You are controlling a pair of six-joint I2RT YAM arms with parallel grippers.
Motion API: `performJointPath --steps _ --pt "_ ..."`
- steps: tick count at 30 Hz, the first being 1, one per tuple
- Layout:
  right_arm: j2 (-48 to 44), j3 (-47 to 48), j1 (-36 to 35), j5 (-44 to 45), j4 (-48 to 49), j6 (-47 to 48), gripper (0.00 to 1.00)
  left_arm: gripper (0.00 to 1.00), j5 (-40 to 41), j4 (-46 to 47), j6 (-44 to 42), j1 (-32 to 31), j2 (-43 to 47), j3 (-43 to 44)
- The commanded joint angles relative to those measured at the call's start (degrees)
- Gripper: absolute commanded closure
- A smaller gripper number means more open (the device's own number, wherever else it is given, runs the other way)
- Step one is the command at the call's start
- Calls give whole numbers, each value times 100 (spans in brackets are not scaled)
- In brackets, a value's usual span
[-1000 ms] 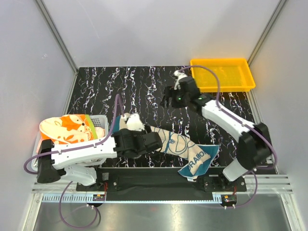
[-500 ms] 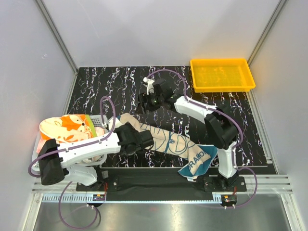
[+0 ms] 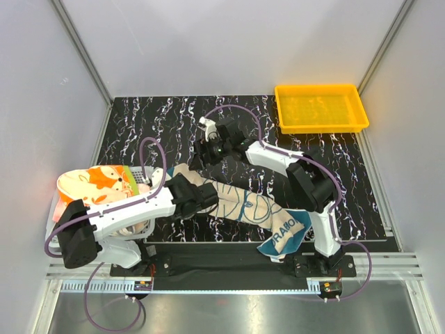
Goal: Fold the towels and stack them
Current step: Flatten out the crumpled towel
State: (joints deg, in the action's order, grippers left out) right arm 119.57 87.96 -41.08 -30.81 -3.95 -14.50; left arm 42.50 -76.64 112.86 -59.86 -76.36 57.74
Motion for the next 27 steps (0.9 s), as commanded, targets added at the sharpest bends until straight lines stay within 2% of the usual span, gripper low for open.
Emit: performJointPath --steps 1,9,13,16,20,21,23,24,26,27 --pt "154 379 -137 -390 324 79 16 8 303 -1186 360 132 42 -183" --pt "769 1047 -243 -409 87 97 16 2 452 -1186 457 457 -2 -210" --pt "1033 1223 -251 -496 104 -9 20 6 654 -1178 430 571 -151 -52" --pt "1060 1206 -269 -505 183 -70 27 16 777 -1160 413 659 -195 -43" --pt "1051 1170 -278 -470 201 -97 41 42 874 -853 123 738 -178 -78" --pt "1042 1162 -278 -461 210 -105 50 58 883 -739 9 747 -178 -78" --pt "1007 1136 -269 -435 227 -167 59 72 935 -712 -79 756 -178 -61" --pt "955 1118 -269 -409 254 -176 69 85 962 -712 -106 765 -186 -43" --pt "911 1083 -269 -339 280 -219 77 97 1093 -668 -272 765 -195 53" --pt "841 1074 -269 -208 237 -220 82 100 1137 -642 -438 765 -187 106"
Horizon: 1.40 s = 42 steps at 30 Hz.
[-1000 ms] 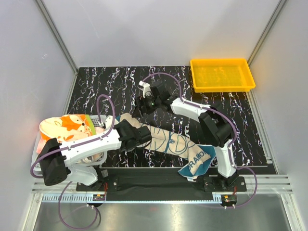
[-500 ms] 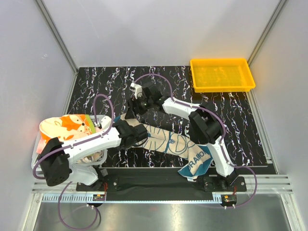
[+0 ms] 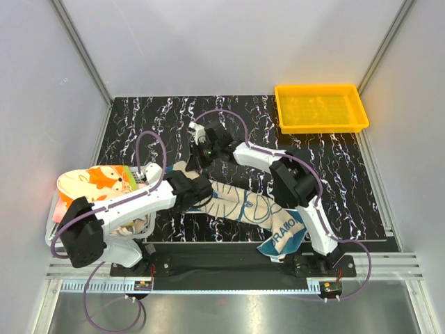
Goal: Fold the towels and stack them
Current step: Flatten out the crumpled towel
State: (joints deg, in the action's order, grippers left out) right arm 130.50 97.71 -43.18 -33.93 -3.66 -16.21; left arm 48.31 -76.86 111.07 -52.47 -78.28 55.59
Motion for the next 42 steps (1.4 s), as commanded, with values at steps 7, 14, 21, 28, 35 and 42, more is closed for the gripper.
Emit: performJointPath --steps 7,14,21,28,35,42 --pt "-1280 -436 213 2196 -362 -250 100 100 803 871 -2630 113 331 891" --pt "-2168 621 1390 3005 -2046 -235 100 100 -1085 4389 -6690 1386 631 1864" --pt "-2098 2822 1417 4253 -3060 504 100 100 -2018 3925 -8389 1810 -907 5415" --pt "-3089 3255 1409 4914 -3106 926 100 100 -2563 3572 -9199 1802 -716 6509" --pt "-4779 1744 1250 4597 -2552 944 100 100 -3047 3810 -9647 1380 471 5744" --pt "-5885 1628 645 4422 -2736 1093 100 100 -3337 3810 -9841 616 1122 5919"
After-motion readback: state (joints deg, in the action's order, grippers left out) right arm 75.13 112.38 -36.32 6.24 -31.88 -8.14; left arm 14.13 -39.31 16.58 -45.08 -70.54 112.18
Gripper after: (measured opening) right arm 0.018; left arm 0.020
